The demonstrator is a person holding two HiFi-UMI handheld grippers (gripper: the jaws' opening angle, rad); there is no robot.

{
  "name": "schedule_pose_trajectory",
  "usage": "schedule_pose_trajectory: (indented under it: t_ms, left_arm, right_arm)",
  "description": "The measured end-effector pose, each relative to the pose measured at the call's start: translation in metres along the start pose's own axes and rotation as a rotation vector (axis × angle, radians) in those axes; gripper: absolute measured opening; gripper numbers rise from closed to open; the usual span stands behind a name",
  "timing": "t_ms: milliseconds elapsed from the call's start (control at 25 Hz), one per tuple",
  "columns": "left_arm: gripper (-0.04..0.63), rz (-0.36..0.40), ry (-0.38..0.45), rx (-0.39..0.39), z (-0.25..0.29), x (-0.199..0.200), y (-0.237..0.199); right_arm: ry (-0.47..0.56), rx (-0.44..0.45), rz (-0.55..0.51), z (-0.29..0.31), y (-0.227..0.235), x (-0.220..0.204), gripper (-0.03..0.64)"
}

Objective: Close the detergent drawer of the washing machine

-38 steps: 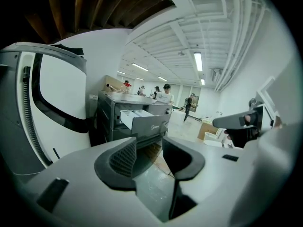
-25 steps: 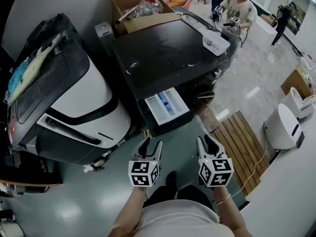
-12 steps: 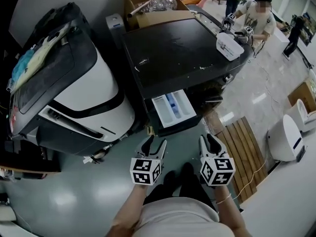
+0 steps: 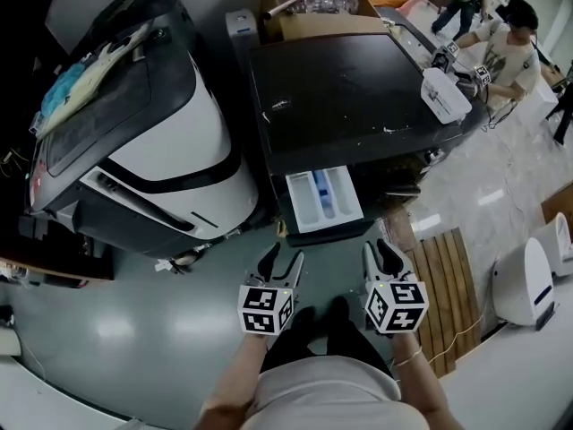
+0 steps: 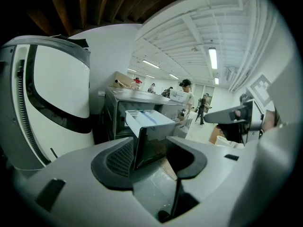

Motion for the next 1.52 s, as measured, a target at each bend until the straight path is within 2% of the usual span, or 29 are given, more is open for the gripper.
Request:
schedule_pose_trajectory:
  t_ms: [240,640,1240,1520]
  left_arm:
    - [0.189,-0.032,0.012,0.094,0.001,0.001,0.003]
    - [0.189,-0.052,0.000,0.200,-0.002,-0.005,0.007]
    - [0.184,-0.115,-0.073,0.255,0.022,-0.028,-0.003]
    - [0.153,-0.133,-0.078,0.258,0.033,-0.034,-0.007]
  right_arm:
    - [-0.031,0.070,-0.033,0.009,0.014,0.004,0.089]
    - [-0.087,0.151,-0.088,0.026,0.028,-0.004,0.089]
    - [-0.201,0.208,-0.145,0.054,0.041,-0.029,0.089]
    - [-0.207,0.233,-0.157,0.064,0.042,-0.034,0.089]
Point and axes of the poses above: the fingertips, and each gripper's own axes: z forward along the fingers, y to its right, x out of its top, the point moved 3 cm from there along -z, backward along the fingers, and after that the axes turned 11 degrees about x, right-handed, at the moved point
